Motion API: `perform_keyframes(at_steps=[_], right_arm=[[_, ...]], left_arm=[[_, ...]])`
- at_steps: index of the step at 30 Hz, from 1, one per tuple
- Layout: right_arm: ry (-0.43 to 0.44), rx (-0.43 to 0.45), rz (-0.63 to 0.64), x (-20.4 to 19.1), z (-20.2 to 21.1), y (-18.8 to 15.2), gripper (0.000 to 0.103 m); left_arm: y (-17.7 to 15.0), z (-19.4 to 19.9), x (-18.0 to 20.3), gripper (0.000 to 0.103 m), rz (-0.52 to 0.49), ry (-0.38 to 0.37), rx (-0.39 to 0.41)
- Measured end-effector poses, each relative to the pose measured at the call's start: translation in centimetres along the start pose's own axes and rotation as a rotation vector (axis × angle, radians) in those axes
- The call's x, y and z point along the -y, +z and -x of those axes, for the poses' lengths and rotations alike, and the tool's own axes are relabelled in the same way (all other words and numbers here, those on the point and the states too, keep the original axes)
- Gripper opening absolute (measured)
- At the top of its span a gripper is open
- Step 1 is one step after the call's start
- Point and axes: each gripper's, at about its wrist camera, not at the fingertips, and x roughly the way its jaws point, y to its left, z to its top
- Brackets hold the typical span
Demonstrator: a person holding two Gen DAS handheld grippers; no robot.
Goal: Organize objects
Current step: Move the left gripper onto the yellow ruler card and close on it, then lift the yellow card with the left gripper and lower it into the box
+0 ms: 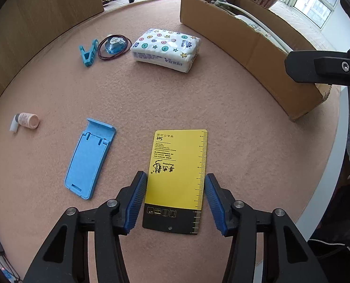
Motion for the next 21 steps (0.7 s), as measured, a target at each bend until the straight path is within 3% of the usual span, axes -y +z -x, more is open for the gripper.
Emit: perform_keyframes(at_steps=[13, 21], right_arm=[[0.025, -0.016, 0.018, -0.7, -0.2, 0.0, 0.066], [0.010, 0.060, 0.056, -1.7, 2.0, 0.4, 0.066]], left_arm=[[-0.6, 1.4, -2.1, 0.054, 0.053, -0.063, 0.016], [4.3, 2.7, -3.2, 0.054, 0.063, -0.087, 0.075]])
